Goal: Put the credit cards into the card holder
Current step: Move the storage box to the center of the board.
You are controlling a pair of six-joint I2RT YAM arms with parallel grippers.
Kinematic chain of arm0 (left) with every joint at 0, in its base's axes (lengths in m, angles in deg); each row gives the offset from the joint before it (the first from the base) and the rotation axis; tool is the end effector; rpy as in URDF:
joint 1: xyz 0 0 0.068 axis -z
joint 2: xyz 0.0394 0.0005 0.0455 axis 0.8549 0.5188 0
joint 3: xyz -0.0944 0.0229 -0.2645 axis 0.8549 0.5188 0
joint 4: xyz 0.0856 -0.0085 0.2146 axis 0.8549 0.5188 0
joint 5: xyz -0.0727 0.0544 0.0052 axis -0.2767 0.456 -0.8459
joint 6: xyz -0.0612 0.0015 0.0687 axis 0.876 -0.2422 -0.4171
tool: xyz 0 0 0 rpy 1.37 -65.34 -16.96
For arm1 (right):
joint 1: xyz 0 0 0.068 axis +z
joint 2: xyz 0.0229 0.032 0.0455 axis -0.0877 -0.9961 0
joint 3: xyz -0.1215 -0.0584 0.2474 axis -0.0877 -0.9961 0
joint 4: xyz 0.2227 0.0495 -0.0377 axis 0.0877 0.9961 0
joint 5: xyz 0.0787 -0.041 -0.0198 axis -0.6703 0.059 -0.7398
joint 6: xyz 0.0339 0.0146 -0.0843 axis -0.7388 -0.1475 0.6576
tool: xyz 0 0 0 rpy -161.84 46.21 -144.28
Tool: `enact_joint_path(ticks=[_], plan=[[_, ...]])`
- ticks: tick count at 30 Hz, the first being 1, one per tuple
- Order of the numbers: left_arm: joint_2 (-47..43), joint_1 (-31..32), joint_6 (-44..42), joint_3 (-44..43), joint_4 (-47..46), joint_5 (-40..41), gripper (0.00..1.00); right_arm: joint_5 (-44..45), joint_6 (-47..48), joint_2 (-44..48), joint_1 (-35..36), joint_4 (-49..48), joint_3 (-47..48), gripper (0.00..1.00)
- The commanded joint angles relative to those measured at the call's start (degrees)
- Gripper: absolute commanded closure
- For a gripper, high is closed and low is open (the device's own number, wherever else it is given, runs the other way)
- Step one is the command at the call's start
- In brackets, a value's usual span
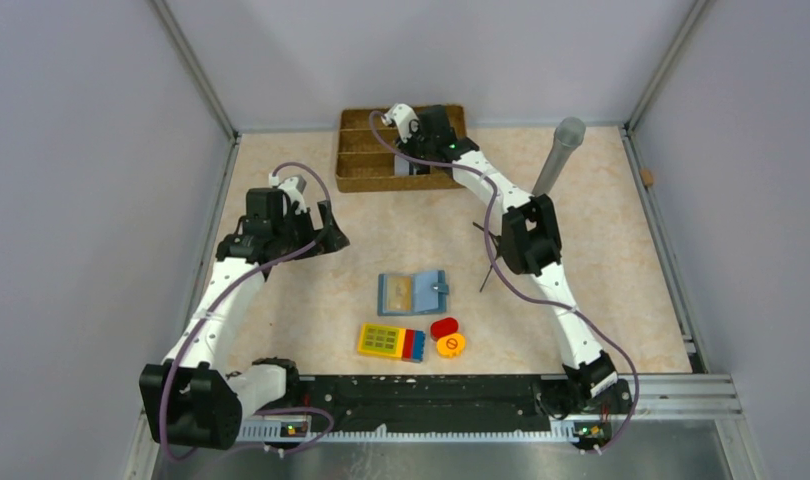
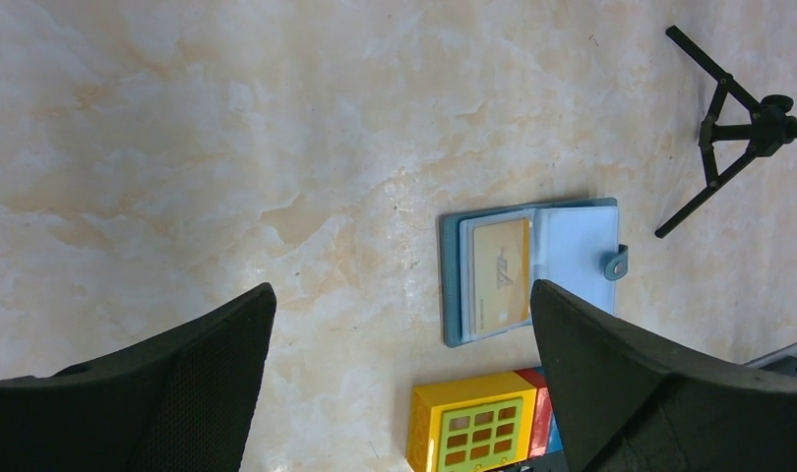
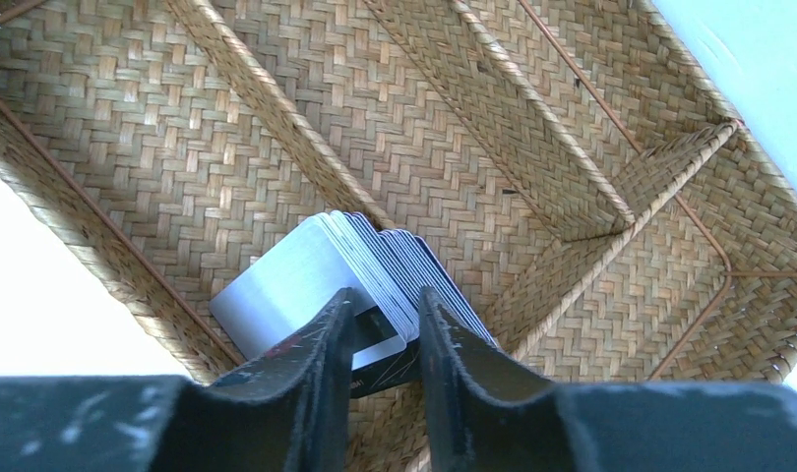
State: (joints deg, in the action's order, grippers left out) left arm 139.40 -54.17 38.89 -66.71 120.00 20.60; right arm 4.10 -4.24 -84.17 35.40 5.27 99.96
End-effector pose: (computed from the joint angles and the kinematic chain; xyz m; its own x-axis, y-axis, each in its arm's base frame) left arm 0.2255 -0.0437 0.2657 -0.7602 -0.2351 -0.6057 0.0608 0.9024 -0.4265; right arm 0.5173 0.3166 0.1948 -0.1783 -0.5582 -0.8103 -0.7344 0.6236 -0.2679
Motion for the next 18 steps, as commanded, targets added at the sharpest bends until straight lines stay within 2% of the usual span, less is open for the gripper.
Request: enact_joint_path(ticks=[1,7,10,12,15,18], plan=[[0.39,-0.40,0.35,0.37,-2.87,-1.68,0.01,0.75,-0.14,-0.47,-0.66,-2.89,2.41,0.76],[0.39,-0.51,0.39,0.46,-2.96,-2.30,0.01,0.52,-0.35,-0.35,-0.65,-3.14,2.02,0.88],[0.48,-0.54,0.39,0.50,-3.02,-2.39,0.01,0.28,-0.24,-0.26,-0.74,-2.57,1.79,0.89],[0.59,-0.60,0.39,0.46,-3.04,-2.43,0.01,-0.56,-0.13,0.30,-0.75,-1.96,1.10,0.86],[0.63,-0.62,0.39,0.47,-3.03,-2.65,0.01,-1.69,0.36,1.84,-0.75,-1.90,-1.34,0.73],[0.77,-0.71,0.39,0.44,-3.00,-2.87,0.01,-1.76,0.91,2.12,-0.75,-0.57,-2.20,0.66]])
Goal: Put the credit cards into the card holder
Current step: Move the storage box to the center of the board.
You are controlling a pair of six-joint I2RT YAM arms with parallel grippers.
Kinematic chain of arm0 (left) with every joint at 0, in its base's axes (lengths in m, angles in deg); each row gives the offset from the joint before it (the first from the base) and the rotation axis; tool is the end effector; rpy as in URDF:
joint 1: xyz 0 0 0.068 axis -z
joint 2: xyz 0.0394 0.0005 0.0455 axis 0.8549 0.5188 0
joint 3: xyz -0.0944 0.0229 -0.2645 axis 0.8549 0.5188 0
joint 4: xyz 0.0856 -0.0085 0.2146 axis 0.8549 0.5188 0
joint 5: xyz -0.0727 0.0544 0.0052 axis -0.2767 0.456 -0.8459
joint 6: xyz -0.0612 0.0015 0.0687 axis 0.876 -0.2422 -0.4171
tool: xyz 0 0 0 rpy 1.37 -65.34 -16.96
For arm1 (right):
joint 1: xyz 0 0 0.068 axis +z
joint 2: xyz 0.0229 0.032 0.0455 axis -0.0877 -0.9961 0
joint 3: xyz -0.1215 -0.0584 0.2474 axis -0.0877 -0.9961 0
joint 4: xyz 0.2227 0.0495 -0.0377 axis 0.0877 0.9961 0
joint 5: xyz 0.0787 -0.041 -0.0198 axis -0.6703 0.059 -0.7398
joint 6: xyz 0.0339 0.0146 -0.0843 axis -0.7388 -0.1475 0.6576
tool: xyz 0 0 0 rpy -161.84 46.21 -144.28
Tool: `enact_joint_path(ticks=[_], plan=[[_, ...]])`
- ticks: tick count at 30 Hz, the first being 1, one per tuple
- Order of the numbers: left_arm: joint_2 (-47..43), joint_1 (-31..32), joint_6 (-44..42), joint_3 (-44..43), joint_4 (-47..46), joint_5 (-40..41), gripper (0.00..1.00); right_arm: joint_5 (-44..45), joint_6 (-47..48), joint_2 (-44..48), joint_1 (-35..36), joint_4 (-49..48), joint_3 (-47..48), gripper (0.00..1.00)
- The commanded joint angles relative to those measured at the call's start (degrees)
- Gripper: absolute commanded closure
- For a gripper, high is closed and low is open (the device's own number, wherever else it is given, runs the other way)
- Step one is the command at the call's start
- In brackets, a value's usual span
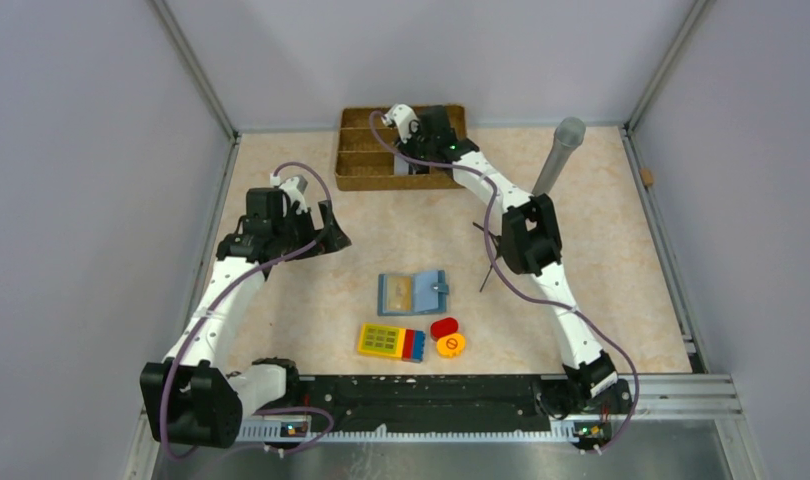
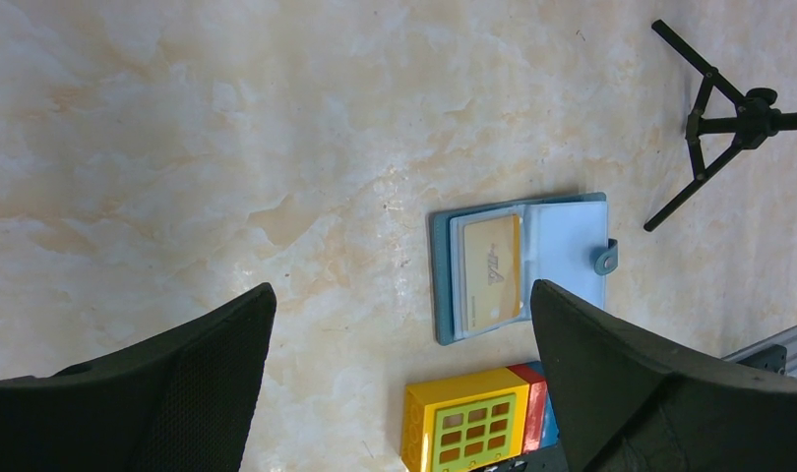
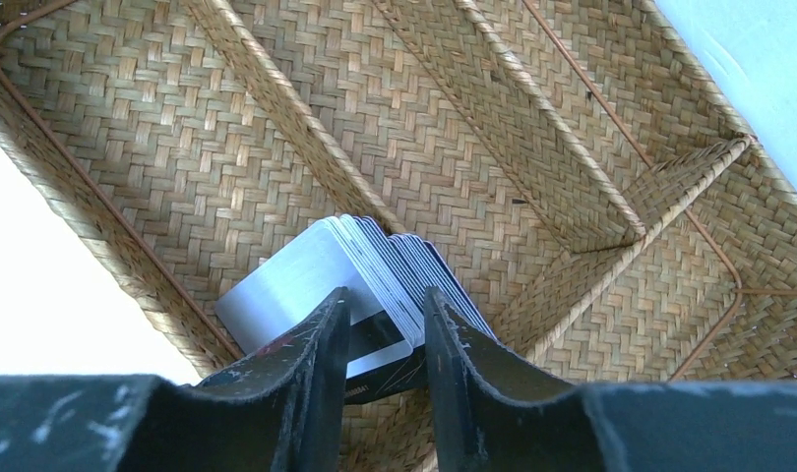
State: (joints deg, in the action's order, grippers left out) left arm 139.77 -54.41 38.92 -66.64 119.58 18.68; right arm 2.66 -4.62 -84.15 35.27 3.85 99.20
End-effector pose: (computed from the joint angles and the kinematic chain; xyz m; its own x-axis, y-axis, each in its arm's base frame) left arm 0.2265 -0.0454 0.2654 -0.7662 -0.2348 -0.5982 0.0769 0.8907 -0.4481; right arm 0.5177 0.3177 0.1938 -0.1697 -0.5433 -0.8222 -0.7442 0.6176 -0.2544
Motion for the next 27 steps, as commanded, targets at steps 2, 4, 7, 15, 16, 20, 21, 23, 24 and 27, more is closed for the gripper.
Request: enact_joint_path(ticks=[2,4,7,15,16,20,21,23,24,27], plan=[[0.40,-0.47,0.38,0.44,-2.63,-1.08,0.01,-0.20,1.41,2.22,-0.61,2.07,-1.98,0.63],[0.37,-0.52,0.46,0.39,-2.62,-1.19,0.01,-0.22,1.43,2.60,-0.62,2.71,-3.17,0.56],[0.37,-0.56,0.46,0.46,-2.68,-1.34,0.01,-0.22,1.24,4.14,-0.62,2.81,-6.43,0.45],[0.13,-0.65,0.38,0.44,-2.72,-1.92,0.01,0.24,-0.78,12.30,-0.34,-1.62,-19.58,0.41],[0.07,-0.72,0.37,0.46,-2.72,-1.90,0.01,0.30,-1.03,13.43,-0.20,-2.23,-21.51,0.41],[-0.16,-0.73,0.37,0.53,-2.72,-1.91,0.01,1.35,-1.70,17.68,0.70,-5.07,-28.77,0.41],[-0.21,-0.73,0.37,0.50,-2.72,-1.90,0.01,1.73,-2.00,18.63,1.01,-5.64,-30.52,0.41],[-0.38,-0.74,0.37,0.55,-2.67,-2.01,0.01,2.23,-2.77,20.36,1.50,-6.24,-33.40,0.41],[-0.48,-0.74,0.37,0.56,-2.71,-2.05,0.01,2.64,-3.30,21.51,1.83,-6.42,-34.79,0.41],[-0.70,-0.74,0.37,0.60,-2.67,-1.79,0.01,4.70,-5.77,24.37,3.31,-6.75,-39.07,0.41]])
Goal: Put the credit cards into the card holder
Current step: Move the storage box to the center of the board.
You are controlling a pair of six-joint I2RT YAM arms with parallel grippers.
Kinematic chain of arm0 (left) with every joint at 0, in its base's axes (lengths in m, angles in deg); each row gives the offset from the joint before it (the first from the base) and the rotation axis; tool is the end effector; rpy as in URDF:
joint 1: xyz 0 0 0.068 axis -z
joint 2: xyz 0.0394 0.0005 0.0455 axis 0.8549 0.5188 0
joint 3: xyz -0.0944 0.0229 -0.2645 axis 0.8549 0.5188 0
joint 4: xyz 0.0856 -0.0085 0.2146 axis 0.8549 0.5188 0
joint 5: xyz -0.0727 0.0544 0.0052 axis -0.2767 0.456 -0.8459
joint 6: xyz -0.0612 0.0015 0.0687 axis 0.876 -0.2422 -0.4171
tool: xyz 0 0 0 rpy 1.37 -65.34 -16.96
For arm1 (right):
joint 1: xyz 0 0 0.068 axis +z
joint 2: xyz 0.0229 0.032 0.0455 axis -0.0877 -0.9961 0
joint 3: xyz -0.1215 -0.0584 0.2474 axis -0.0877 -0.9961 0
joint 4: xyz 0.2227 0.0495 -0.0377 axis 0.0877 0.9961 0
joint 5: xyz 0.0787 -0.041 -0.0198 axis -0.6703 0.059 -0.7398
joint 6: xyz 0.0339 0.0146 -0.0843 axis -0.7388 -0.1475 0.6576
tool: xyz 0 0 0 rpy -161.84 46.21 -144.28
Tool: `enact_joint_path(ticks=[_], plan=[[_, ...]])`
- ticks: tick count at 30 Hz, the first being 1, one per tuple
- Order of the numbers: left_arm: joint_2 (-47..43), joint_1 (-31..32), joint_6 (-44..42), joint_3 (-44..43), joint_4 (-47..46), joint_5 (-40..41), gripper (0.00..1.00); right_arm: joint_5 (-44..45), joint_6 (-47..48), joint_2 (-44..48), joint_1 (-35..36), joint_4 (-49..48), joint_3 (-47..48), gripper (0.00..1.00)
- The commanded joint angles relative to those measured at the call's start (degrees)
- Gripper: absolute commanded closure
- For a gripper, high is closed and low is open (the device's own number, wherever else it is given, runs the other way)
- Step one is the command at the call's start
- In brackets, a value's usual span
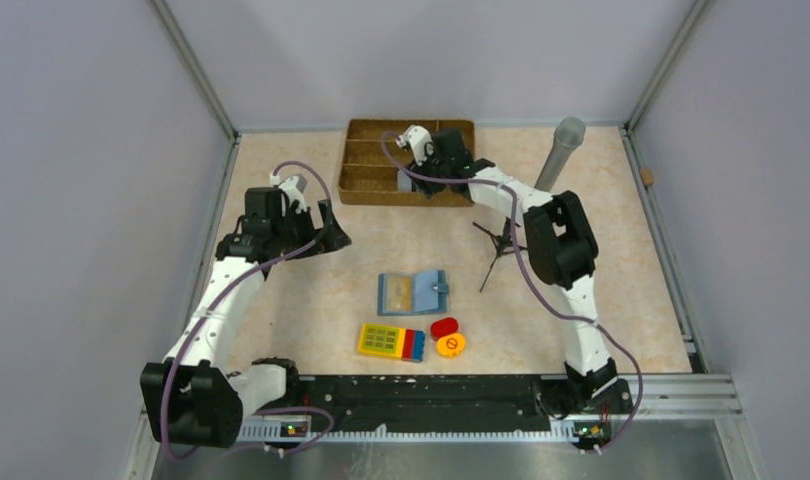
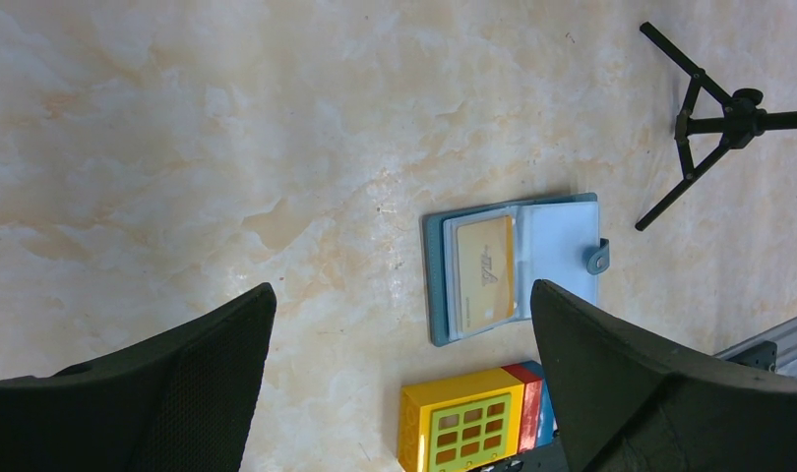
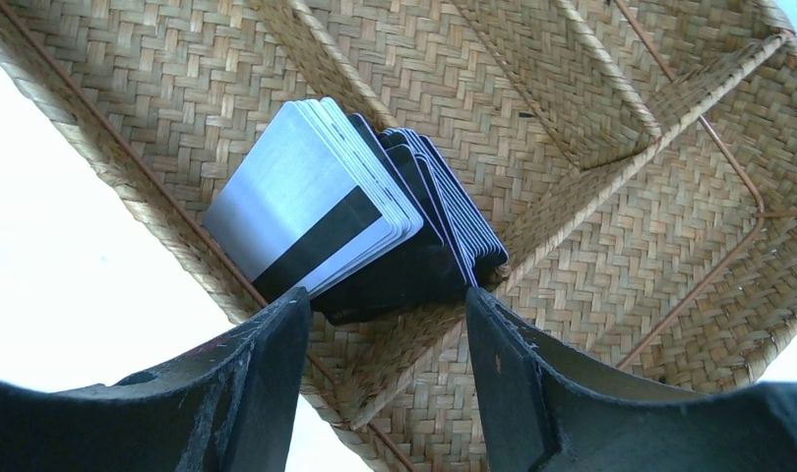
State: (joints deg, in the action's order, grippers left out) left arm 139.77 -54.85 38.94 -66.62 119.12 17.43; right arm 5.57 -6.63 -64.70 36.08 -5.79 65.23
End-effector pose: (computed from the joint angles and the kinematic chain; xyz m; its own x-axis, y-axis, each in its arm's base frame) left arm 0.2271 -0.0454 0.2666 -0.7641 -0.2386 -0.5993 0.0866 0.8827 -0.4619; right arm 0.4562 0.2858 0.1967 -0.2586 -0.5693 -0.7804 -0.7331 0.6418 -0.2252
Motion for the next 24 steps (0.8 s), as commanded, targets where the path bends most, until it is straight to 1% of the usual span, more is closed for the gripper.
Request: enact_joint_path(ticks=[1,5,8,9,11,12,13,17,20,24], plan=[[-0.74,-0.30,0.35,0.59,-2.18,-0.46,0.01,2.53,-4.83,5.97,3.05,2.91,-6.38,0.41],[-1.09,-0.38,0.31,0.57,-2.10,-0.20,0.01,4.84,-8.70,9.83,6.03,2.83,-11.05,0.41],[-1.34,-0.39,0.26,0.49,-2.17,-0.10,0.01,7.06,-9.94,11.33,7.44,4.87,-10.96,0.40],[-1.36,-0.39,0.22,0.59,-2.17,0.03,0.01,7.91,-10.37,11.64,7.58,5.86,-10.14,0.38],[-1.49,-0.39,0.03,0.68,-2.04,0.16,0.01,8.41,-11.86,12.26,7.63,7.58,-8.05,0.30],[-1.73,-0.39,0.00,0.71,-2.00,0.32,0.01,8.46,-12.19,12.64,7.62,8.33,-6.89,0.24],[-1.93,-0.39,-0.08,0.74,-1.99,0.68,0.01,8.30,-12.43,12.94,7.56,8.81,-5.86,0.21],[-3.04,-0.39,-0.34,0.71,-2.04,2.63,0.01,7.53,-11.19,12.90,7.42,9.84,-1.92,0.20],[-3.21,-0.46,-0.31,0.68,-2.17,3.12,0.01,6.84,-10.01,10.52,6.53,11.51,2.63,0.20],[-2.60,-0.47,-0.27,0.68,-2.21,2.06,0.01,2.40,-8.07,6.81,5.40,13.98,7.47,0.21]])
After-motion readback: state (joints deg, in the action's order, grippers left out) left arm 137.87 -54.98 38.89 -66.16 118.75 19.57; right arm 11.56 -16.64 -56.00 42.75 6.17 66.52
